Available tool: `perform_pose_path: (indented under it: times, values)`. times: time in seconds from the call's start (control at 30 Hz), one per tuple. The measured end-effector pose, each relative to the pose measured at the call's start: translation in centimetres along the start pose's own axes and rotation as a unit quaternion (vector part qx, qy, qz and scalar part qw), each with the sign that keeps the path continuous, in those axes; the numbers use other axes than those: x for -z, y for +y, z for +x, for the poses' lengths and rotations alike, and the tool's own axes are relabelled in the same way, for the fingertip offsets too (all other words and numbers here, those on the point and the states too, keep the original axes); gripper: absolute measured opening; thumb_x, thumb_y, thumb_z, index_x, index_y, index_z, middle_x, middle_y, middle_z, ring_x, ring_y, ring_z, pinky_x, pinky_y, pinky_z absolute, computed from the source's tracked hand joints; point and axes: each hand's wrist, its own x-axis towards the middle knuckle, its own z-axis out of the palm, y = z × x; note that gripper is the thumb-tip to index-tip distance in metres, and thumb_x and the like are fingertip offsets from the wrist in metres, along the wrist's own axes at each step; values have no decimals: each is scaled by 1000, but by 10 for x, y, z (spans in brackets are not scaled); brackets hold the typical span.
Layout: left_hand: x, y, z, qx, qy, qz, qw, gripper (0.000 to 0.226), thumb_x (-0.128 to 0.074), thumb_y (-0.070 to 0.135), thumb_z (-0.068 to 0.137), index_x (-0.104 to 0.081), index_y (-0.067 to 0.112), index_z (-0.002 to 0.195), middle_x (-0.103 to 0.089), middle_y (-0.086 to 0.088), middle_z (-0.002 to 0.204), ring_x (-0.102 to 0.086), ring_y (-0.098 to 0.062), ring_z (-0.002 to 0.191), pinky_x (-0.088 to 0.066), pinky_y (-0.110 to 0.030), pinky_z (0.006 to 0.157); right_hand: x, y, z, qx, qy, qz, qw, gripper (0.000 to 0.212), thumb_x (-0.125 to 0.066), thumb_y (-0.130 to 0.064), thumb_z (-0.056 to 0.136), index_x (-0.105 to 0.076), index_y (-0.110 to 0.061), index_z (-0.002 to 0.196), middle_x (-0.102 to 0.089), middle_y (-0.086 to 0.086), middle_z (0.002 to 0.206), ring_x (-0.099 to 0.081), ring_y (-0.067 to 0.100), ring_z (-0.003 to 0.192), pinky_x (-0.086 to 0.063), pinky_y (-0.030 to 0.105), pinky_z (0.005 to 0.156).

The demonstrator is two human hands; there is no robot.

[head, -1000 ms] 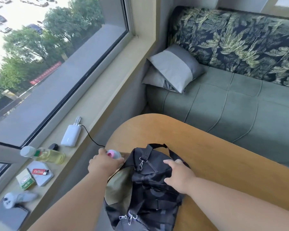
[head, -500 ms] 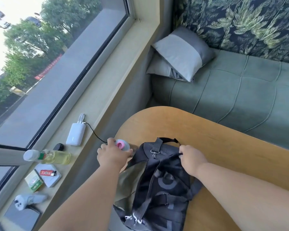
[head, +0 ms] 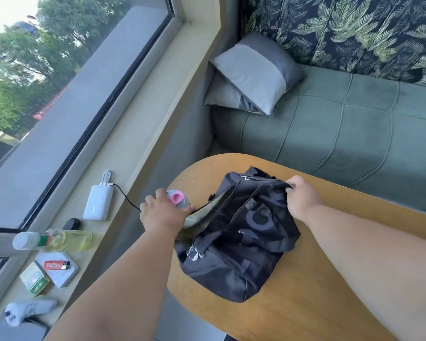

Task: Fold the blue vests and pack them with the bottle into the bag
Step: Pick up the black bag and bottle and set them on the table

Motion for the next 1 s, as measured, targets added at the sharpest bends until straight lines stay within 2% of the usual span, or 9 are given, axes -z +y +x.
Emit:
perform_pose_path:
  times: [0.07,0.13,0.27,0.37,0.47,0.53,0.6,0.73,1.0]
  values:
    - [-2,1,0,0,5,-3,1000,107,-70,88,67,-40,24,148,-51,-9,132,-47,-34,127,-43,-43,106,2,1,-4,39,-19,-79,996,33,-48,-19,107,-54,-27,138,-39,4,154,-58,33,115,-42,35,88]
    - [-5,-1,-1,0,11,-7,1000,109,-69,87,68,-37,26,151,-50,-9,136,-46,-34,130,-42,-43,107,-4,1,-15,63,-32,-146,987,50,-55,-23,103,-42,-32,150,-22,3,163,-54,35,127,-47,38,94]
    - [-10,-5,-10,-2,42,-20,999,106,-71,82,71,-34,28,154,-45,-8,141,-43,-33,133,-40,-43,110,-20,-8,-38,142,-29,-252,957,67,-64,-38,96,-36,-34,156,-30,8,159,-46,34,134,-42,44,110]
    - [-13,-5,-23,-44,101,-21,994,85,-71,67,80,-43,23,148,-46,-7,137,-45,-33,125,-39,-42,107,-29,-19,-45,202,-29,-321,925,59,-63,-47,97,-43,-35,151,-43,6,144,-50,30,125,-42,43,106]
    - [-21,1,-40,-139,116,-7,983,52,-70,47,85,-58,19,127,-55,-7,123,-49,-34,112,-41,-43,100,-29,-27,-44,232,-21,-369,900,33,-57,-43,104,-56,-30,135,-48,5,124,-52,29,113,-44,41,96]
    - [-30,8,-51,-195,76,-10,978,35,-66,38,88,-63,19,117,-61,-5,115,-54,-32,110,-43,-42,96,-27,-25,-41,223,-26,-348,910,19,-50,-31,108,-60,-23,122,-44,4,110,-51,28,100,-44,38,84]
    - [-41,15,-59,-220,-4,-23,975,35,-60,38,92,-62,22,124,-62,-1,119,-56,-28,118,-44,-39,99,-25,-19,-37,209,-44,-285,934,16,-45,-22,109,-60,-17,114,-44,5,108,-51,28,91,-47,38,79]
    - [-67,27,-68,-197,-117,-8,973,58,-57,53,95,-52,21,143,-56,-3,145,-47,-31,136,-38,-41,113,-12,3,-34,178,-55,-145,972,18,-44,-22,109,-61,-20,107,-48,3,114,-56,33,91,-50,43,82]
    - [-92,39,-72,-90,-239,31,966,100,-62,79,80,-36,17,153,-56,-10,148,-50,-35,139,-39,-44,115,7,39,-39,106,-49,-20,993,19,-45,-25,109,-61,-33,105,-51,-9,120,-57,23,99,-44,38,83]
